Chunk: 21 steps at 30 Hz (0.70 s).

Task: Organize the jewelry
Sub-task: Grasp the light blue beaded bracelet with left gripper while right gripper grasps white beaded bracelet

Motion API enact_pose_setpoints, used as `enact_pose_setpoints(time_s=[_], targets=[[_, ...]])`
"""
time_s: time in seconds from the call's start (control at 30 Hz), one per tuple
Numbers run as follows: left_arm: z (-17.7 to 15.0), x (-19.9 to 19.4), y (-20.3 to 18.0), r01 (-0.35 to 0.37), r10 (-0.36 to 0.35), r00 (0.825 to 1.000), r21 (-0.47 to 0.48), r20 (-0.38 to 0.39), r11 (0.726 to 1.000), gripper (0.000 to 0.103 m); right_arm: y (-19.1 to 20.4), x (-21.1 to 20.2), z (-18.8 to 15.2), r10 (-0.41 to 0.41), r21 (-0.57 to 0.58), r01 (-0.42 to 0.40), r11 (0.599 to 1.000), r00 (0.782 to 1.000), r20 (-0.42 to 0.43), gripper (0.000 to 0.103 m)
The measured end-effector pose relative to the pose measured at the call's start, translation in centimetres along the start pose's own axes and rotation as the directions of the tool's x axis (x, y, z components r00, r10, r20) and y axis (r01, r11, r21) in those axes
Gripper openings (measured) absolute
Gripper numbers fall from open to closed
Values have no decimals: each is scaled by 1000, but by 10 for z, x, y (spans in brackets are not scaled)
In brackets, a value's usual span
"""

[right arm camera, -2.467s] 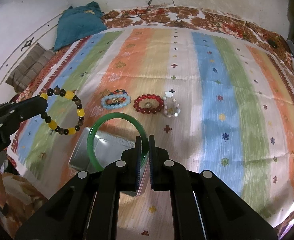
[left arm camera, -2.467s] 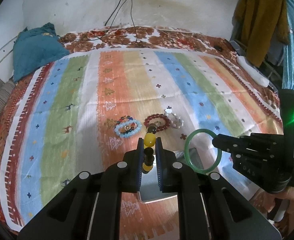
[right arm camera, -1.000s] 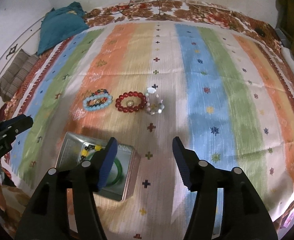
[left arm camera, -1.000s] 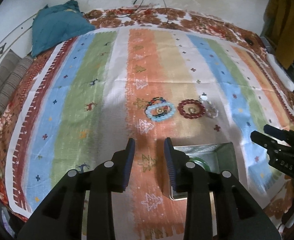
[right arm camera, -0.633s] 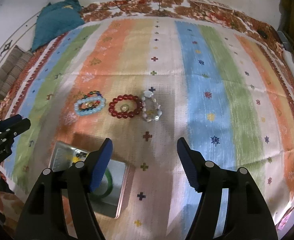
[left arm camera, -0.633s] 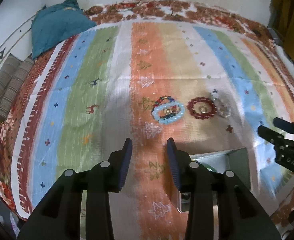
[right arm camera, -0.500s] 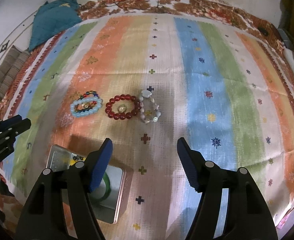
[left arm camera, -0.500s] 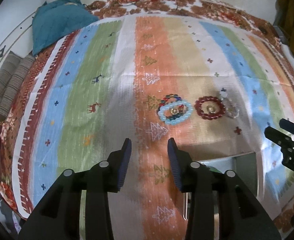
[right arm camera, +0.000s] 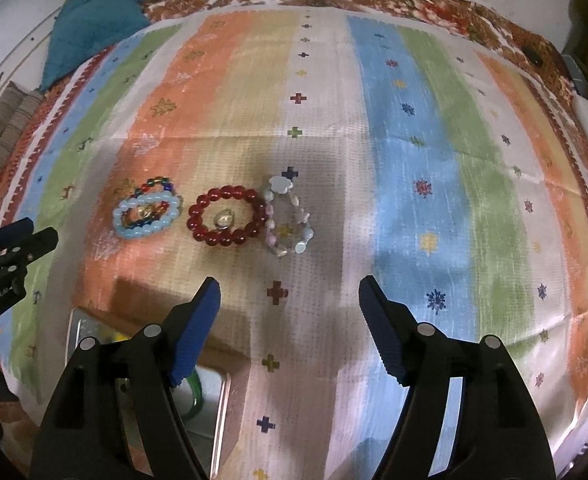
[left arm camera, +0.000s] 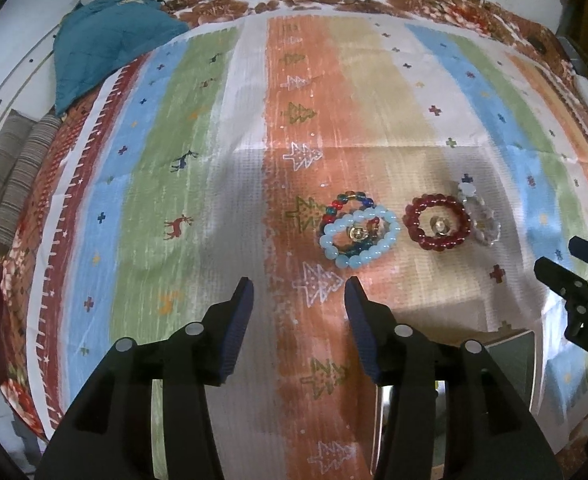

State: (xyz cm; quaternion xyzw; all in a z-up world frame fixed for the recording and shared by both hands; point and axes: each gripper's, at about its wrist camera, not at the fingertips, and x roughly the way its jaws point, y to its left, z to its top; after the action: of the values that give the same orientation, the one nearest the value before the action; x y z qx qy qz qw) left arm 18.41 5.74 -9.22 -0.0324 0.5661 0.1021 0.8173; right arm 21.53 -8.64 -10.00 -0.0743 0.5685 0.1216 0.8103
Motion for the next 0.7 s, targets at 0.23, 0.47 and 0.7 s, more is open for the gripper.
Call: enact_pose_setpoints(time_s=[0.23, 0.47, 0.7], targets=[[9, 10, -1, 4, -4, 1000, 8, -19, 1000, 48, -6, 12, 10, -9, 17, 10, 1000, 1000, -19, 72], [20, 27, -2, 4, -4, 999, 10, -49, 1000, 48, -12, 33, 17, -17, 29, 19, 999, 998, -60, 72], [30, 42, -5, 22, -21, 997, 13, -72, 1000, 48, -14, 53, 21, -26, 32, 29, 999, 995, -97, 72]])
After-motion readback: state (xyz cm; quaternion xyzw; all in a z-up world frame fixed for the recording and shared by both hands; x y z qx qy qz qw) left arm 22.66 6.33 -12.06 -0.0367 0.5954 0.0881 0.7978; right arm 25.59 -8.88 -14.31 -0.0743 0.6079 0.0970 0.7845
